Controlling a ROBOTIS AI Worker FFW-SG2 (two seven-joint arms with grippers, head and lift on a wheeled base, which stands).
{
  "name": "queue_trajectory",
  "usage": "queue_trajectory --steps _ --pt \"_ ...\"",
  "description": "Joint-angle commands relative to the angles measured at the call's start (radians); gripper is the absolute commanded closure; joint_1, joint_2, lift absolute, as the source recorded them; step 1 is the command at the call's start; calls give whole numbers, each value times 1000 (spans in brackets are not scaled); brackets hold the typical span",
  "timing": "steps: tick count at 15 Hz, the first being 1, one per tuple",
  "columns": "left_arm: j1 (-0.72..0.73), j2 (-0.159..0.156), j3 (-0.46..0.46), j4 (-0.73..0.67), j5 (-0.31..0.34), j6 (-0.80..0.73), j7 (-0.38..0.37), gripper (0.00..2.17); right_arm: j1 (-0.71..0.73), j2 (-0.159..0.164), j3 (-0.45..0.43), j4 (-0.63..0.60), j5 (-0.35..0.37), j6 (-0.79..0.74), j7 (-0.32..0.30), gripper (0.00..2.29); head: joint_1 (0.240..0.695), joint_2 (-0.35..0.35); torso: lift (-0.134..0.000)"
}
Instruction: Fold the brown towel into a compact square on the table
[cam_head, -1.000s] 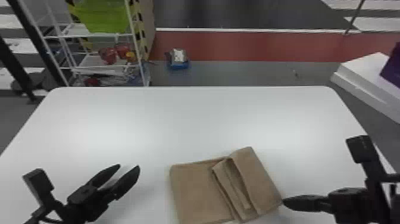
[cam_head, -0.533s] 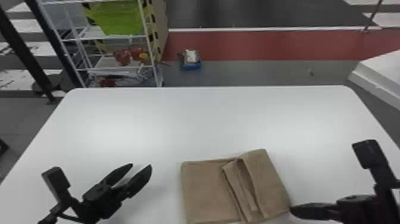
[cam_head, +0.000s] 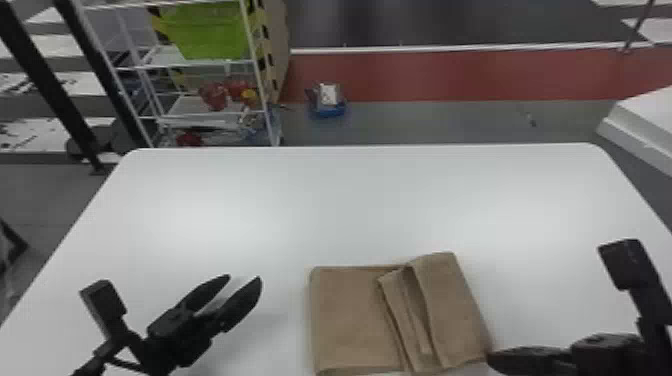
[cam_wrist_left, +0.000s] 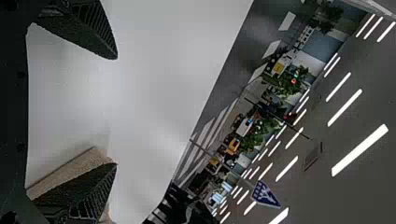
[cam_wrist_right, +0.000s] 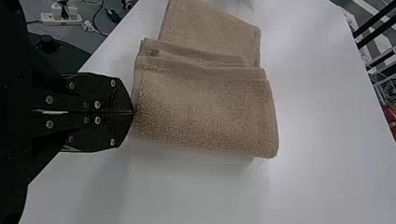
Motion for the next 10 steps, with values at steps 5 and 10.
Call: queue_trajectory --steps 5,10 --pt "3 -3 10 0 3 0 -2 63 1 1 28 -37 -7 2 3 1868 695 122 -134" --pt "2 -3 11 1 3 0 -2 63 41 -6 26 -111 -16 2 3 1868 695 132 -134"
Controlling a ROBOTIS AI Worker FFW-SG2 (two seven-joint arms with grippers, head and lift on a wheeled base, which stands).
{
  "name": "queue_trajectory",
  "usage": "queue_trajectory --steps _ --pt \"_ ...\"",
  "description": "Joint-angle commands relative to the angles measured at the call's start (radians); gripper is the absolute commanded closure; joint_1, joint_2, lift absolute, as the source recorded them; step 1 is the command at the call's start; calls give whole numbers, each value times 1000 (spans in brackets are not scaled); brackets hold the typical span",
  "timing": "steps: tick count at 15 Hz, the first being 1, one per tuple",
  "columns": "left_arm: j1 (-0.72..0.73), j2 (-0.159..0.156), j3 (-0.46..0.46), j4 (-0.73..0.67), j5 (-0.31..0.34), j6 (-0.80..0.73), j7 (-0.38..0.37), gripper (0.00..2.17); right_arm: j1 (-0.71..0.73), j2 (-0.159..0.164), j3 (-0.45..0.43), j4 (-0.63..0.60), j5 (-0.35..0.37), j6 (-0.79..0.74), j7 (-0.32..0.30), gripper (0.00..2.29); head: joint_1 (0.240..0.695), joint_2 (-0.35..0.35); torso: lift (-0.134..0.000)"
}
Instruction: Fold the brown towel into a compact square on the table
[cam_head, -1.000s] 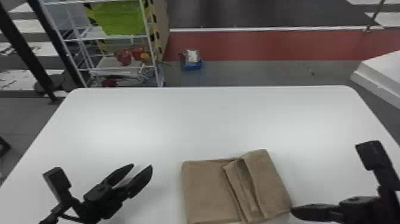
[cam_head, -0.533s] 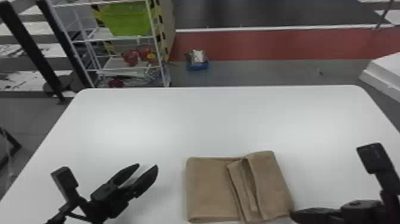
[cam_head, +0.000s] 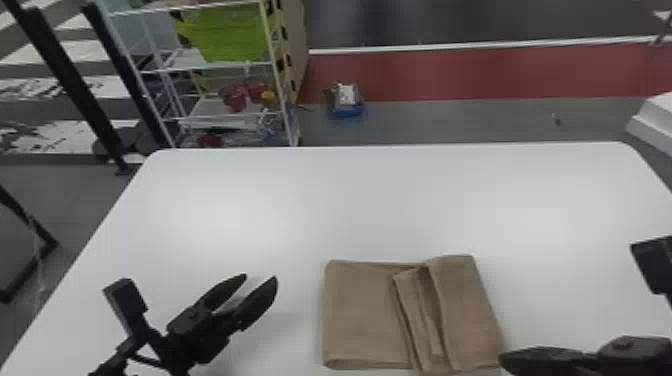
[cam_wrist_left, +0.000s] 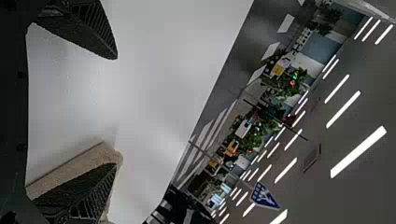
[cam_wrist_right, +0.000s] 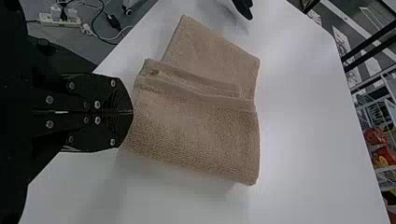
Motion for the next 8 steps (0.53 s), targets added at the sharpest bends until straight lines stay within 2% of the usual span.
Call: queue_trajectory --steps 1,6,8 --pt "-1 -3 0 2 0 0 0 63 10 -6 32 2 15 2 3 1868 695 134 -134" --pt "-3 -3 0 3 0 0 0 63 -45 3 146 121 87 0 3 1868 695 160 -134" --pt "-3 -3 0 3 0 0 0 63 -82 20 157 158 90 -3 3 1868 695 176 -134"
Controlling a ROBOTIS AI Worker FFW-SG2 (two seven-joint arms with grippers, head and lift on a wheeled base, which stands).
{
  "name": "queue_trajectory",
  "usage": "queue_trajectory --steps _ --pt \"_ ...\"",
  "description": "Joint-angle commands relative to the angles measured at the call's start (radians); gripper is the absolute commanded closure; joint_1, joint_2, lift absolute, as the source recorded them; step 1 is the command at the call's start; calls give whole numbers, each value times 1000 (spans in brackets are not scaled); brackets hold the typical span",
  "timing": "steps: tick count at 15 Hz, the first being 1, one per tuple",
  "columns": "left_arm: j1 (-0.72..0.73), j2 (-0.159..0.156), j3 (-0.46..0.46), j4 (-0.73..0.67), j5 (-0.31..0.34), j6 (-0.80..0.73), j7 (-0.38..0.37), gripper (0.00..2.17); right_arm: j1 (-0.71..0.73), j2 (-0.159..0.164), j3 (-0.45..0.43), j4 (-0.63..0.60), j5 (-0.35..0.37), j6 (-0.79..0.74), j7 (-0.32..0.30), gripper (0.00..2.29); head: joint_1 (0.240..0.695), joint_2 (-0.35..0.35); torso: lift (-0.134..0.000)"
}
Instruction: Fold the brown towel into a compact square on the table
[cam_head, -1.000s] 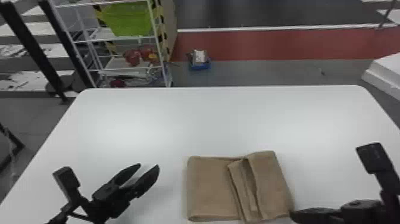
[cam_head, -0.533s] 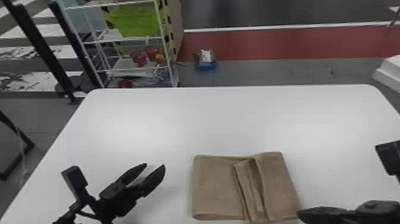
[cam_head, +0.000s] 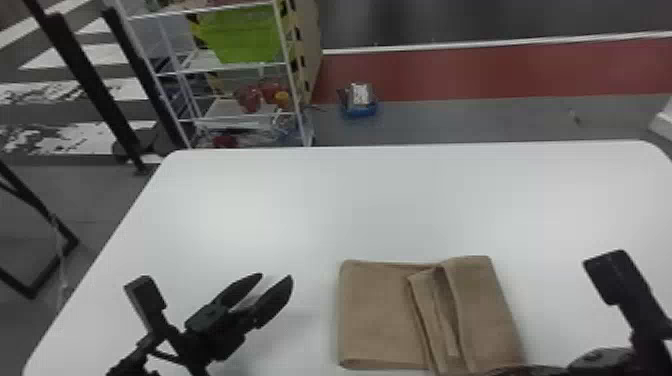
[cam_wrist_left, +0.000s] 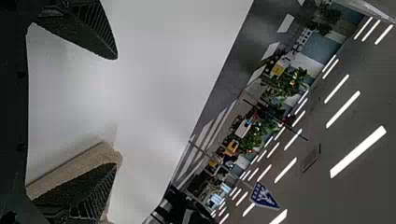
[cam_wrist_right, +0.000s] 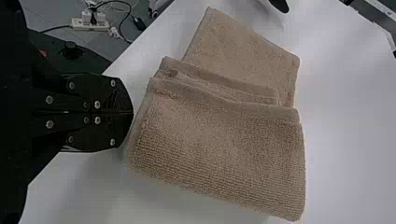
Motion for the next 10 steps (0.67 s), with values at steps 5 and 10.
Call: queue_trajectory --steps 5,10 --pt "0 -3 0 5 0 0 -2 63 -168 50 -30 143 -5 3 3 1868 695 175 -134" --pt "0 -3 0 10 0 0 -2 63 -336 90 -52 374 -5 -55 3 1868 695 157 -134"
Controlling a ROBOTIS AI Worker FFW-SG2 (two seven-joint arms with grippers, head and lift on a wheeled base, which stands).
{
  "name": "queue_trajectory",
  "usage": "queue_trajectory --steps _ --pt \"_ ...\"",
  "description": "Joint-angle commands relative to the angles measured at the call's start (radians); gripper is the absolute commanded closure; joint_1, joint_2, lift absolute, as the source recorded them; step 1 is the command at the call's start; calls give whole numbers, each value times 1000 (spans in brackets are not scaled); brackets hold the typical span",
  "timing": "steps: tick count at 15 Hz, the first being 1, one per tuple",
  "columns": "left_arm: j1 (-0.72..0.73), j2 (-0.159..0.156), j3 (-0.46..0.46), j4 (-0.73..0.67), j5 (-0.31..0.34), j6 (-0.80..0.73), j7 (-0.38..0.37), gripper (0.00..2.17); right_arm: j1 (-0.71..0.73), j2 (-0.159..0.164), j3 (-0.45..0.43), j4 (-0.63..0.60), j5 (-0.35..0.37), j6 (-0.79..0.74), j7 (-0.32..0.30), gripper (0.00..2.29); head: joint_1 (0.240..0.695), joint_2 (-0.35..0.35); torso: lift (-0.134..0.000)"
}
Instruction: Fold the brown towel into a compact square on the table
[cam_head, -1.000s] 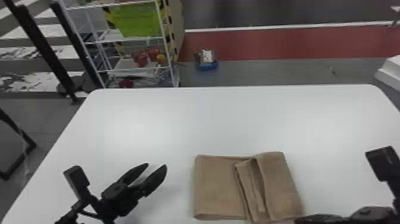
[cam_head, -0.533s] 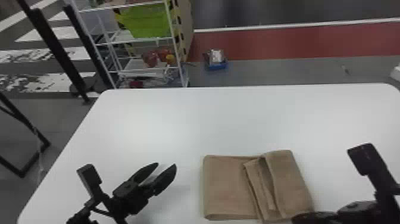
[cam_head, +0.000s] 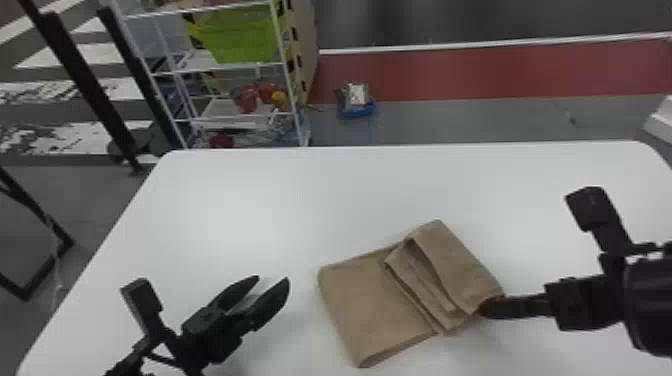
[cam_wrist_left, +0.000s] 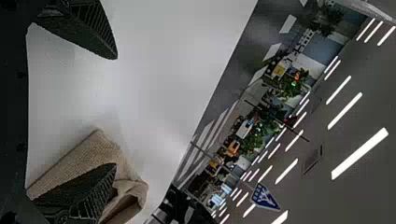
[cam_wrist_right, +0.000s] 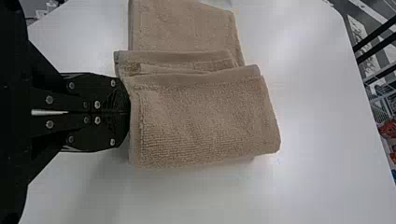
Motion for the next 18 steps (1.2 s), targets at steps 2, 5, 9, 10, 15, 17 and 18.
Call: queue_trajectory --steps 2,5,9,10,15,17,18 --pt "0 -3 2 0 0 0 0 63 -106 29 -22 132 3 -54 0 1868 695 151 -134" --pt "-2 -3 2 0 0 -3 1 63 -114 43 -47 151 -12 -73 2 1868 695 141 -134" --pt "-5 -3 3 2 -2 -3 1 63 3 12 -48 -1 6 -67 3 1868 695 144 -134" --pt "-8 -3 2 4 -2 -3 1 63 4 3 -50 -3 9 -67 3 1868 695 143 -134" --pt "-10 -3 2 4 -3 0 1 63 -121 18 -30 166 11 -76 3 1868 695 120 -134" --pt "-8 -3 11 4 -3 0 1 63 -173 35 -25 238 11 -88 -17 1865 695 125 -134" --pt "-10 -3 11 2 -3 0 1 63 -187 47 -25 257 7 -106 -38 1868 695 129 -134"
